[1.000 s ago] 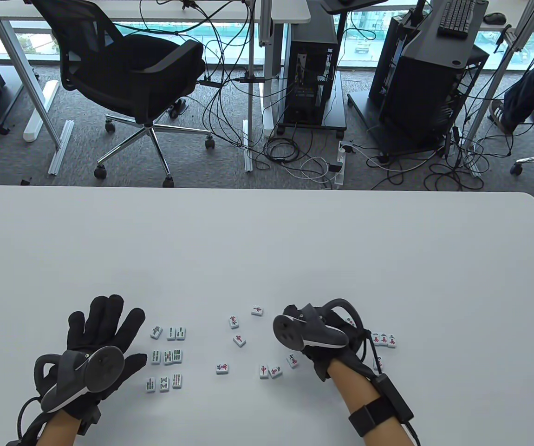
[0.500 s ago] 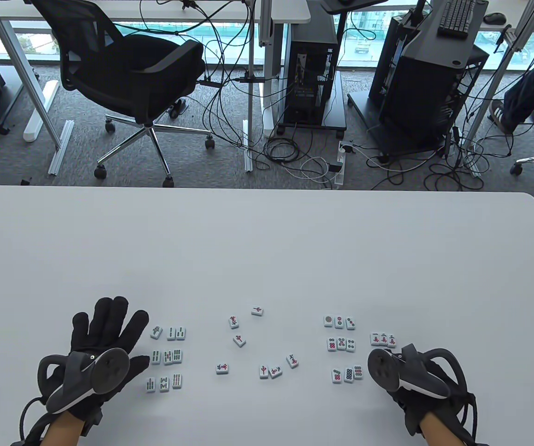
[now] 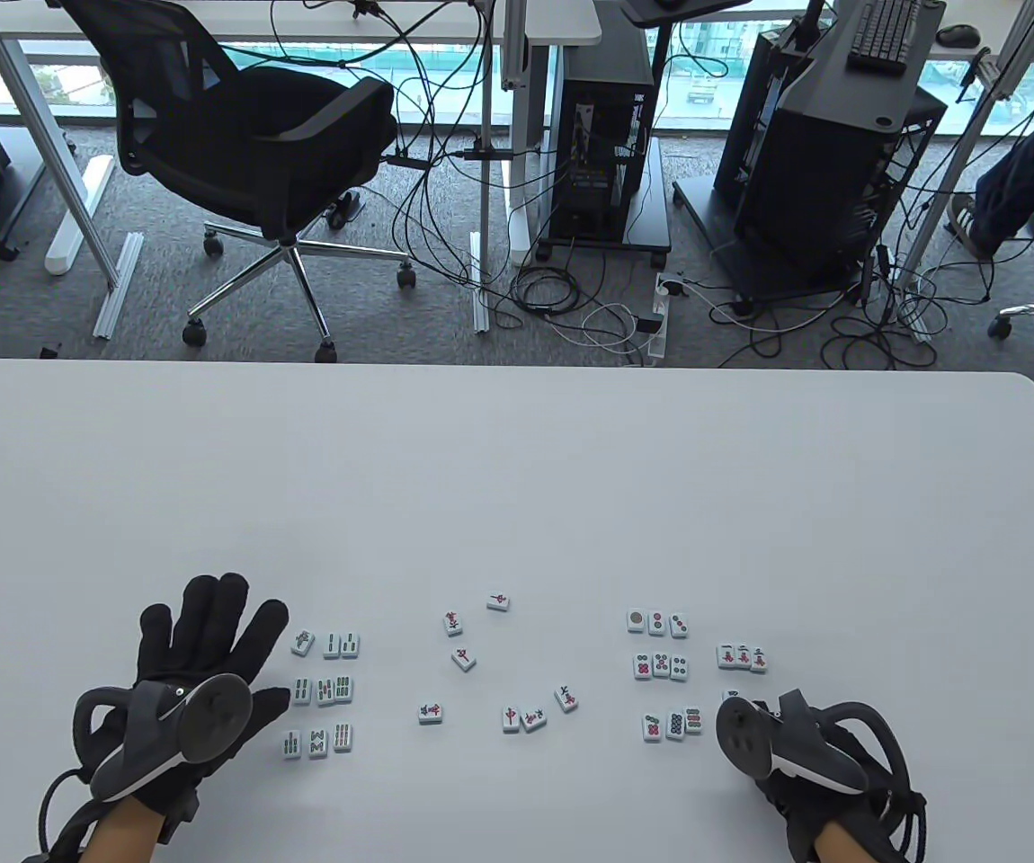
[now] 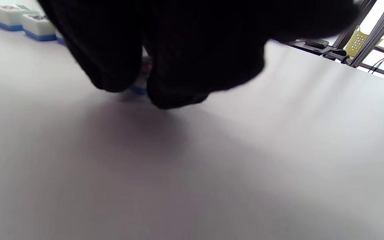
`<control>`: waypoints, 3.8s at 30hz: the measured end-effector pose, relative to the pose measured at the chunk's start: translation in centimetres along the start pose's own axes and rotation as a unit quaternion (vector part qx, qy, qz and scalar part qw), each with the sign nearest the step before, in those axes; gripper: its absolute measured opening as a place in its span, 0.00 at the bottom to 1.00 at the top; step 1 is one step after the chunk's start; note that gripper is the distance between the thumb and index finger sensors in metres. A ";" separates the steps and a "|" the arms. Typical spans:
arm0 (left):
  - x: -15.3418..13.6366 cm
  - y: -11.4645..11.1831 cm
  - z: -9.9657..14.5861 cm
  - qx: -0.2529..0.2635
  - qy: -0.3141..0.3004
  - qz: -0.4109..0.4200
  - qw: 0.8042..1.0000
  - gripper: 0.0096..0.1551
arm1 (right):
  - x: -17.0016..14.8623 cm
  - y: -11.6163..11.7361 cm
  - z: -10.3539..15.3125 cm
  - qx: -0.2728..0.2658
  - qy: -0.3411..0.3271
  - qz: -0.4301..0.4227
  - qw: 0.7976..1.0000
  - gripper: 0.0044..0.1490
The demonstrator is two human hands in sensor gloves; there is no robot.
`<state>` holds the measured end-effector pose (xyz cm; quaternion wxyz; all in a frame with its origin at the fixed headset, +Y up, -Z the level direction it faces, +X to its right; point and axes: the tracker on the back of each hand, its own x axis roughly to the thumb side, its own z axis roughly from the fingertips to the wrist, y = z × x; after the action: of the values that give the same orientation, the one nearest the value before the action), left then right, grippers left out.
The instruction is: Mahjong suit sorting
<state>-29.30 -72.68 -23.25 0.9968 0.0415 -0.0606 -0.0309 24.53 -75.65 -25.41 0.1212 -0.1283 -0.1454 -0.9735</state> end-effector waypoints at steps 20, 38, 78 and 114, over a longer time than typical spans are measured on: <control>-0.3 0.4 0.1 0.011 -0.005 0.011 1.000 0.50 | 13.2 -7.3 -6.7 -0.053 -0.170 -0.003 0.984 0.37; -0.3 0.3 0.1 0.000 -0.003 0.011 1.000 0.50 | 14.4 -5.5 -6.9 -0.086 -0.209 0.058 0.972 0.37; 0.3 0.2 0.0 -0.020 0.002 -0.005 1.000 0.50 | 1.8 0.0 0.8 -0.058 -0.045 0.027 0.997 0.37; 0.4 0.6 0.1 -0.002 -0.011 0.008 1.000 0.50 | 23.0 -8.7 -5.8 -0.200 -0.296 0.101 0.929 0.36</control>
<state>-28.93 -72.14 -23.08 0.9964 0.0383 -0.0722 -0.0231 -0.68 -74.00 -26.41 0.1422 -0.4463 0.0364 -0.8827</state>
